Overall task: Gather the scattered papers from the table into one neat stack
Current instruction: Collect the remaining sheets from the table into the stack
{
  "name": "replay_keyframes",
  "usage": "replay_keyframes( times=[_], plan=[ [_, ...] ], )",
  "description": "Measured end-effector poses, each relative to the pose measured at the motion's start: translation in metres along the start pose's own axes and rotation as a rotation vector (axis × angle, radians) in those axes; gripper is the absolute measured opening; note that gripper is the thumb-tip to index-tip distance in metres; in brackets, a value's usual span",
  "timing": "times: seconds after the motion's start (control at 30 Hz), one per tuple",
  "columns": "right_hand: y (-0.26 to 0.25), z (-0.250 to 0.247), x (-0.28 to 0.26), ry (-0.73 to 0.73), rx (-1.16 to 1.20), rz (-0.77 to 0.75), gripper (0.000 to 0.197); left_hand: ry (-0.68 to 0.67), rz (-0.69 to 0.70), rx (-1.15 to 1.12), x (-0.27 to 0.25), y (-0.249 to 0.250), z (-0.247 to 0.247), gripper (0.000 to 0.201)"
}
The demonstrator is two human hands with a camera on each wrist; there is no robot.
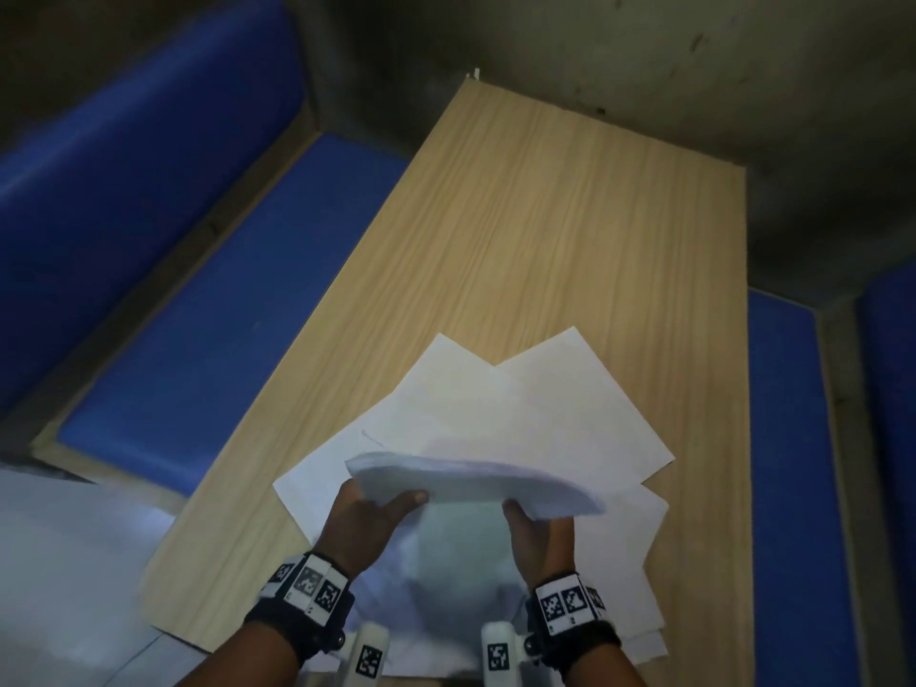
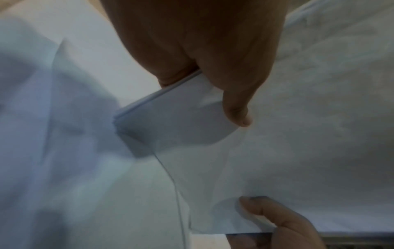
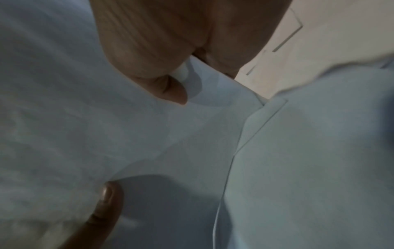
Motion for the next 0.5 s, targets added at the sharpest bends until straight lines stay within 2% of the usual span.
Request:
replay_keyframes(
  times=[0.07, 0.13, 0.2, 0.3, 0.37, 0.43, 0.5],
  plan=[
    [-0.01, -0.002, 0.008, -0.02, -0.106, -0.095, 0.035, 0.044, -0.023, -0.039, 0.002, 0.004, -0.008, 0.028],
    [-0.024, -0.003, 0.026, -0.136, -0.189, -0.171, 0.04, 0.118, -0.025, -0.087, -0.001, 0.012, -0.025, 0.028],
    [-0.027, -0.003, 0.052, -0.206, -0.217, -0.167, 0.045, 0.226, 0.0, -0.144, -0.004, 0.022, -0.05, 0.025],
    [-0.012, -0.001, 0.106, -0.15, -0.327, -0.099, 0.041, 0.367, 0.039, -0.19, -0.004, 0.027, -0.095, 0.03],
    [-0.004, 0.005, 0.138, -0.191, -0.558, -0.052, 0.061, 0.429, 0.098, -0.18, -0.007, 0.029, -0.123, 0.035],
    [0.002, 0.013, 0.159, -0.342, -0.854, -0.013, 0.081, 0.469, 0.103, -0.182, -0.01, 0.026, -0.146, 0.039],
    [0.0, 0.02, 0.165, -0.405, -1.045, -0.023, 0.078, 0.526, 0.098, -0.17, -0.014, 0.019, -0.166, 0.045]
  ],
)
Point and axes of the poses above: each hand's wrist, its own x-axis towards the middle knuckle, its own z-axis out of the palm, y = z × x, the point moved 4 cm from there along x, towards the middle knuckle, and after that the axes turned 12 degrees about -z, right-handed, at the moved point
